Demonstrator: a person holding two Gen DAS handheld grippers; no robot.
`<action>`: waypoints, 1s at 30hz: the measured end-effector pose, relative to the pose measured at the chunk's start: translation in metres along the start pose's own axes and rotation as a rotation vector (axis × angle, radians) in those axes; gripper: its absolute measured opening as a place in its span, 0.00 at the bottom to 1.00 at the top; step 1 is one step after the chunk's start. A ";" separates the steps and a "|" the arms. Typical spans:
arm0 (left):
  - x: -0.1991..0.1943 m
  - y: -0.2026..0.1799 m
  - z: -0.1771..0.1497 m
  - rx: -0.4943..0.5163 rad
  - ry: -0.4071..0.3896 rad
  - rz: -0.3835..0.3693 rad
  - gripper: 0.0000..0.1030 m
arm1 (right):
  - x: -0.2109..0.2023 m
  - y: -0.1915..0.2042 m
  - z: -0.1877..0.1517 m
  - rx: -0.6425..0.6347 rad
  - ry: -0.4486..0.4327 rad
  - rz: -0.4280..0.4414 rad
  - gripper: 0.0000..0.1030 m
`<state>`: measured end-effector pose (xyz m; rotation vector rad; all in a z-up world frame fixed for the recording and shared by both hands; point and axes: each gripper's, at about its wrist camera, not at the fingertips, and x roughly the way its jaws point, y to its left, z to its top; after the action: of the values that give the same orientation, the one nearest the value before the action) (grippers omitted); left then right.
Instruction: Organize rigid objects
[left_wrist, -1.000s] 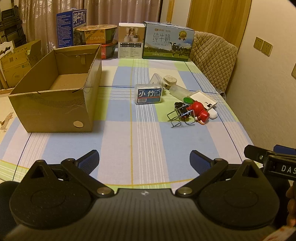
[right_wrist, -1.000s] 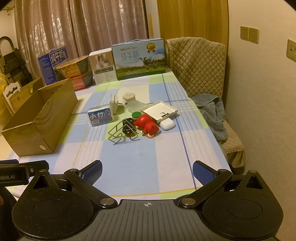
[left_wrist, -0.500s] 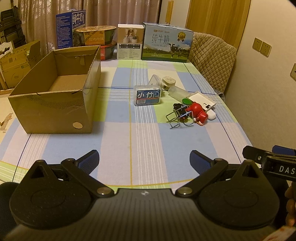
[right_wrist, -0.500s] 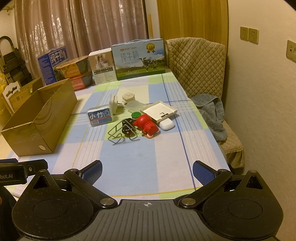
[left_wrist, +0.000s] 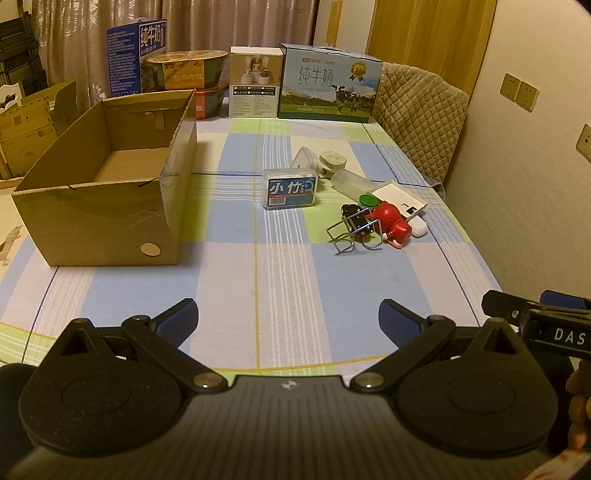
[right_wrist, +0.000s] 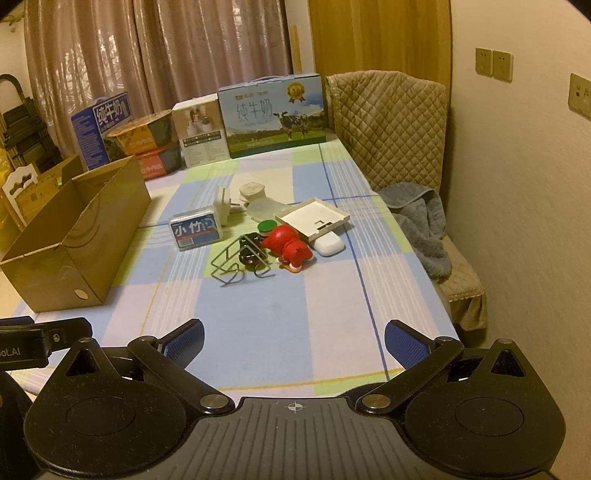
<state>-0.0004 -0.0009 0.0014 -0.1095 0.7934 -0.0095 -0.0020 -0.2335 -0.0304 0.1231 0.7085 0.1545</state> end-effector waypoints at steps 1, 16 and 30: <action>0.000 0.000 0.000 0.000 0.000 -0.001 0.99 | 0.000 0.000 0.000 0.001 0.000 0.000 0.98; 0.002 0.002 0.000 -0.016 0.007 -0.043 0.99 | 0.000 -0.001 -0.001 0.005 0.000 -0.001 0.98; 0.032 -0.005 0.018 0.083 0.017 -0.137 0.99 | 0.016 -0.013 0.014 -0.050 0.016 -0.009 0.98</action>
<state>0.0349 -0.0052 -0.0083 -0.0853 0.8003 -0.1733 0.0207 -0.2445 -0.0322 0.0709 0.7202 0.1643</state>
